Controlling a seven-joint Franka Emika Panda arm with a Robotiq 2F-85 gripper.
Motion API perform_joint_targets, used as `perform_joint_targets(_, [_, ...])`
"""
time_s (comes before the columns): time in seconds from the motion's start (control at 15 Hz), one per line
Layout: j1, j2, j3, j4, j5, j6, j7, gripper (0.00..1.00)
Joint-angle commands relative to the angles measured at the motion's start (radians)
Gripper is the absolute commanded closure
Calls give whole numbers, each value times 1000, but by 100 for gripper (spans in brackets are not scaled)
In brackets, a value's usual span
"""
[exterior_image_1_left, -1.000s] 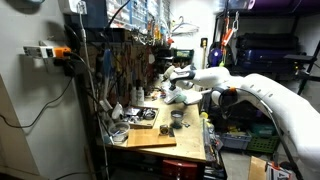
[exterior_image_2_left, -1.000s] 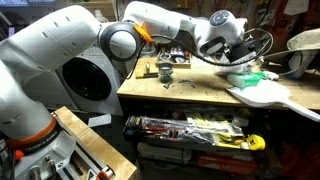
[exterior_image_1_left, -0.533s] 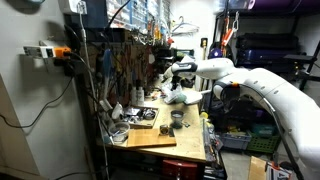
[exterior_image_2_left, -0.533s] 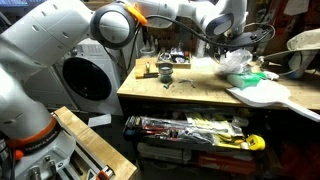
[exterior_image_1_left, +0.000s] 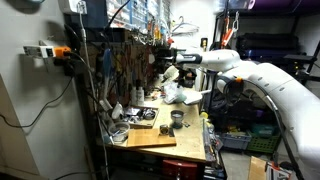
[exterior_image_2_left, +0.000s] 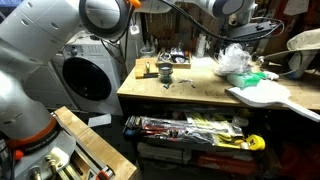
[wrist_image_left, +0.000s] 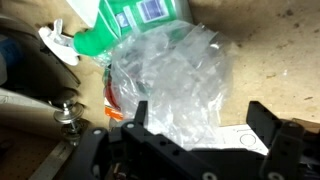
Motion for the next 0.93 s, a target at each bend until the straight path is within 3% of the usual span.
perform_joint_targets(0.0, [12, -63, -28, -74, 6, -46, 143, 0])
perform_joint_targets(0.47, [75, -199, -78, -310, -16, -1, 322, 0])
perform_joint_targets(0.67, [117, -270, -98, -432, -38, -13, 303, 0])
perform_joint_targets(0.87, [163, -336, -135, -554, -124, 3, 191, 0])
